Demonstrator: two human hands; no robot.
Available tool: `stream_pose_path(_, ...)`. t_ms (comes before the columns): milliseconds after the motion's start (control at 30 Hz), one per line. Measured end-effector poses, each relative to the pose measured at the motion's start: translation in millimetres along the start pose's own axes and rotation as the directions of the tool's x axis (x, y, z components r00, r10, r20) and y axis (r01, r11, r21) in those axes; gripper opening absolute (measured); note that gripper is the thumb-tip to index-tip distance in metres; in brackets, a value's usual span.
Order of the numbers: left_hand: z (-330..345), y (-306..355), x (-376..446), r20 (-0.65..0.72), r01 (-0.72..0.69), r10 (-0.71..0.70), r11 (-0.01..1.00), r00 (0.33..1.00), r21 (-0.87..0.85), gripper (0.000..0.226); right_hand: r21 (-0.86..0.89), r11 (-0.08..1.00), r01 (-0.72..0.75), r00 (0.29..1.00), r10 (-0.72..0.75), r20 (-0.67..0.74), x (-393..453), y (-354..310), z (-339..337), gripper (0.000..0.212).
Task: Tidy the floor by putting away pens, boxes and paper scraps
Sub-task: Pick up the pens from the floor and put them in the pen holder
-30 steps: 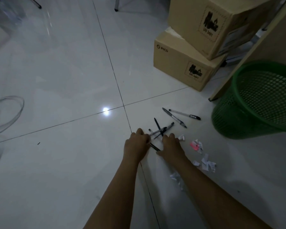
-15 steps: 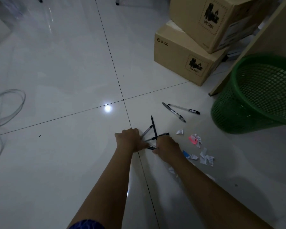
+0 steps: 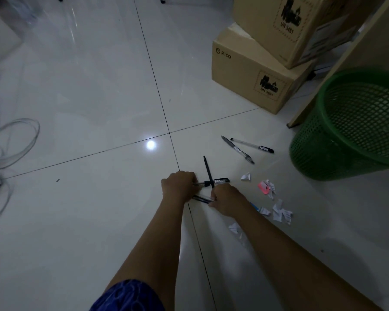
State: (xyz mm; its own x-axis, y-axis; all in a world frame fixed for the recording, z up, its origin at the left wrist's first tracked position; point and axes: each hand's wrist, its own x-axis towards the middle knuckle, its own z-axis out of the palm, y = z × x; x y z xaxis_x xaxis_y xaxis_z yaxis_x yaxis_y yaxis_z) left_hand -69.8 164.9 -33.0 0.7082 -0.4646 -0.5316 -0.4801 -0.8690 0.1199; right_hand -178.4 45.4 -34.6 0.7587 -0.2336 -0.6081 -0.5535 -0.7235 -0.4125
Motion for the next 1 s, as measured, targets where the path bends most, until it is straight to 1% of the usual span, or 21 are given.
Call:
stream_pose_path(100, 2.5, 0.4, -2.4, -0.012, 0.011, -0.010, 0.996, 1.000, 0.091, 0.035, -0.009, 1.000, -0.001, 1.000, 0.001, 0.016, -0.4, -0.8, 1.3, 0.033)
stream_pose_path(200, 1.1, -4.5, -3.2, -0.014, 0.021, -0.019, 0.991, 1.000, 0.135, 0.031, -0.011, 1.000, 0.000, 1.000, 0.000, 0.008, -0.7, -0.7, 1.6, 0.028)
stream_pose_path(267, -1.8, -9.0, -2.2, -0.025, 0.030, -0.027, 0.991, 0.999, 0.134, 0.031, 0.012, 1.000, -0.011, 1.000, 0.011, 0.004, 0.3, -0.6, -0.9, 0.024)
stream_pose_path(367, -5.1, -12.8, -2.8, -0.071, 0.049, -0.047, 0.998, 0.996, 0.029, 0.028, 0.063, 0.997, -0.035, 0.999, 0.035, -0.004, 2.0, -0.7, -4.7, 0.030)
stream_pose_path(433, -6.6, -11.8, -3.4, -0.104, 0.056, -0.062, 0.997, 0.993, -0.058, 0.027, 0.114, 0.992, -0.050, 0.998, 0.053, -0.026, 2.5, -0.6, -6.5, 0.028)
stream_pose_path(533, -10.7, -6.7, -1.5, -0.142, 0.082, -0.121, 0.964, 0.982, -0.252, 0.031, 0.223, 0.972, -0.075, 0.994, 0.091, -0.062, 3.4, 0.2, -10.2, 0.027)
stream_pose_path(567, -12.9, -4.9, -0.7, -0.146, 0.088, -0.143, 0.939, 0.979, -0.332, 0.035, 0.270, 0.959, -0.088, 0.991, 0.110, -0.069, 3.7, 0.5, -11.7, 0.027)
stream_pose_path(633, -17.6, -1.3, 0.2, -0.134, 0.083, -0.165, 0.877, 0.977, -0.474, 0.042, 0.373, 0.922, -0.105, 0.987, 0.143, -0.076, 1.4, -0.6, -14.9, 0.020)
stream_pose_path(700, -21.5, 1.1, -0.3, -0.097, 0.085, -0.176, 0.799, 0.980, -0.595, 0.043, 0.486, 0.865, -0.124, 0.978, 0.190, -0.089, -0.5, -1.3, -17.6, 0.022)
stream_pose_path(733, -22.7, 2.1, -0.7, -0.066, 0.091, -0.175, 0.756, 0.982, -0.648, 0.042, 0.562, 0.815, -0.141, 0.970, 0.227, -0.085, -2.4, -1.7, -18.7, 0.023)
stream_pose_path(767, -23.4, 2.9, -1.3, -0.025, 0.104, -0.169, 0.705, 0.985, -0.701, 0.039, 0.649, 0.742, -0.169, 0.959, 0.275, -0.065, -5.5, -2.6, -20.7, 0.025)
stream_pose_path(833, -25.5, 5.5, -4.3, 0.081, 0.166, -0.170, 0.576, 0.982, -0.801, 0.034, 0.789, 0.582, -0.198, 0.944, 0.331, -0.007, -11.0, -3.9, -25.2, 0.018)
stream_pose_path(867, -27.3, 6.6, -6.5, 0.127, 0.200, -0.173, 0.515, 0.977, -0.833, 0.034, 0.826, 0.528, -0.199, 0.941, 0.338, 0.011, -12.6, -4.1, -27.1, 0.014)
stream_pose_path(900, -28.3, 7.3, -8.7, 0.159, 0.221, -0.169, 0.466, 0.973, -0.857, 0.035, 0.853, 0.486, -0.193, 0.941, 0.339, 0.019, -13.3, -4.1, -29.0, 0.014)
stream_pose_path(933, -29.0, 7.4, -10.5, 0.175, 0.227, -0.159, 0.424, 0.972, -0.877, 0.035, 0.872, 0.452, -0.188, 0.939, 0.344, 0.024, -14.0, -4.9, -31.0, 0.016)
stream_pose_path(1000, -29.0, 6.8, -13.5, 0.178, 0.215, -0.133, 0.365, 0.975, -0.906, 0.034, 0.913, 0.367, -0.176, 0.933, 0.358, 0.036, -17.7, -7.8, -34.5, 0.012)
